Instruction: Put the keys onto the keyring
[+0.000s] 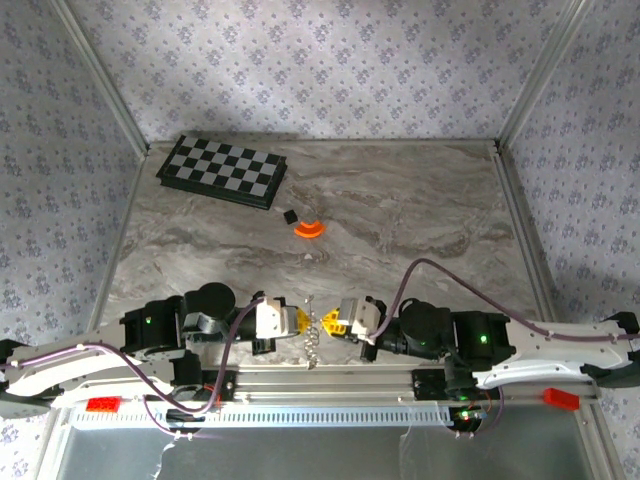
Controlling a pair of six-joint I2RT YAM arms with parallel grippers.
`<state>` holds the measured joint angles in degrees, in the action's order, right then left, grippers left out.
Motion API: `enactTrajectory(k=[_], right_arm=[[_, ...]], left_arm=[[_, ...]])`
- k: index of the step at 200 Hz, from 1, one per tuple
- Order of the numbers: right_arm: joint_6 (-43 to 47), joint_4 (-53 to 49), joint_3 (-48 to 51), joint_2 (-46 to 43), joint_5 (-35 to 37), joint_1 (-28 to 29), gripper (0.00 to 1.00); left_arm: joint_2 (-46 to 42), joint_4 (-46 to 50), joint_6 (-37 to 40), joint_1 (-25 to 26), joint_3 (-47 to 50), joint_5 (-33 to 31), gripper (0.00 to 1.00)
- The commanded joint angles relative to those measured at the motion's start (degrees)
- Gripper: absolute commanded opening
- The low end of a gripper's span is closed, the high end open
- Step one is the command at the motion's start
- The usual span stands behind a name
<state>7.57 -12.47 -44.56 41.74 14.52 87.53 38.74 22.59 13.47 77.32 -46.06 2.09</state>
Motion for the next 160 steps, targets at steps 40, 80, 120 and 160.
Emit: enactTrajectory(k=[40,80,120,160], right_arm=[[0.81,1.89,-1.39,0.44,0.42,0.31,0.0],[1.01,1.4,-1.5,0.98,-0.11,0.3,0.0],[1.03,1.76,-1.42,0.98,-0.02,0.3,0.0],[0.84,1.34,-1.5,0.94,-0.62,0.34,0.0]], left_arm=[[-0.25,-1.45,-0.42,0.46,-1.92,0.55,0.0],[-0.26,-1.47,-0.55,0.44,-2.01,0.64,0.0],[-0.29,-1.32,-0.43,0.44,-2.01,0.74,0.0],[-0.36,-1.36,-0.44,0.42,-1.92,0.64,0.0]])
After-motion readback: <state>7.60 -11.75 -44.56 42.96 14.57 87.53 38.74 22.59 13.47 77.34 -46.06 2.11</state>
